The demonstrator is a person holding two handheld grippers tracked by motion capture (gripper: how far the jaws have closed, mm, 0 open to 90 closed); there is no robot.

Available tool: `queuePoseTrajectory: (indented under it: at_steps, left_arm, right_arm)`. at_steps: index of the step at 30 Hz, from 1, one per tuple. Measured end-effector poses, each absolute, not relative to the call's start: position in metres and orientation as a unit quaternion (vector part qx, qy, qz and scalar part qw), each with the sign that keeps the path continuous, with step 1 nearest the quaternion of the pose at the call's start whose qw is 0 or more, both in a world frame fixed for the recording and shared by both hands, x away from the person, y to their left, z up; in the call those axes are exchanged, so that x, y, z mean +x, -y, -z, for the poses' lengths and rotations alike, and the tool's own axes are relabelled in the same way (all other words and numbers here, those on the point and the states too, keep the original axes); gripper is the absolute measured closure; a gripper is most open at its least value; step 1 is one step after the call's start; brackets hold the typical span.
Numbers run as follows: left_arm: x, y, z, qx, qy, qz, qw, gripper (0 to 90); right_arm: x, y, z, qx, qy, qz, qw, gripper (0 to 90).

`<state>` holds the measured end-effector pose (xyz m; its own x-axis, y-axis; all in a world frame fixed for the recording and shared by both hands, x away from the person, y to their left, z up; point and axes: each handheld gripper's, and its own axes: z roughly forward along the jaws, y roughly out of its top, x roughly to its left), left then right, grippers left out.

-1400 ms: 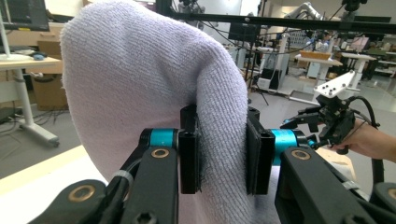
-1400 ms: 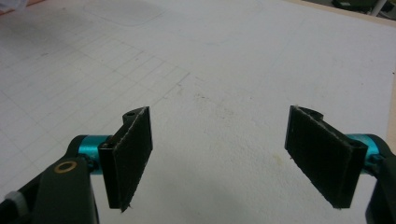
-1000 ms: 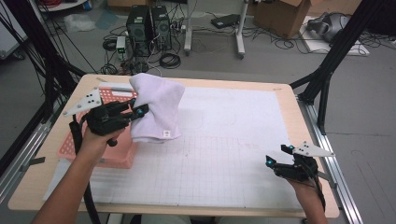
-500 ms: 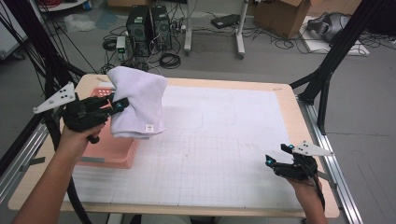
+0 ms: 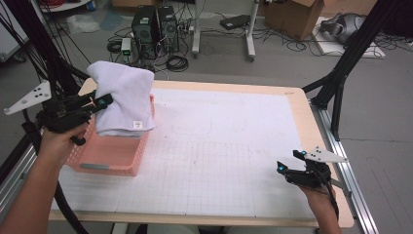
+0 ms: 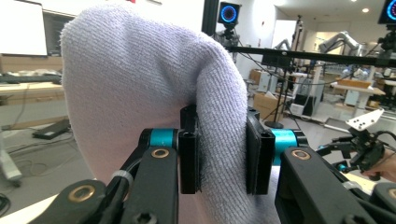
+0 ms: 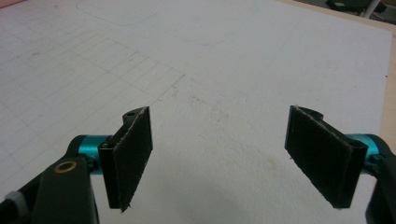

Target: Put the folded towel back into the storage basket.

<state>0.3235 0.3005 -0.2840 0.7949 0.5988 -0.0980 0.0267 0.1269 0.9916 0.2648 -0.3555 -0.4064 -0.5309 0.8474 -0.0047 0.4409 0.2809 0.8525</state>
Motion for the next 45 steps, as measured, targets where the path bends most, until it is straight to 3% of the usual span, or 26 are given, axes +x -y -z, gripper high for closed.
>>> queuePoseTrajectory:
  at_steps: [30,45]
  left_arm:
    - [0.33,-0.354,0.334,0.641,-0.317,-0.18,0.676,71.0]
    - [0.342,-0.348,0.357,0.672,-0.32,-0.143,0.652,70.5]
  right_arm:
    - [0.266,0.355,0.41,0.424,-0.766,-0.421,0.236,22.1]
    - [0.266,0.354,0.412,0.424,-0.767,-0.42,0.235,22.1]
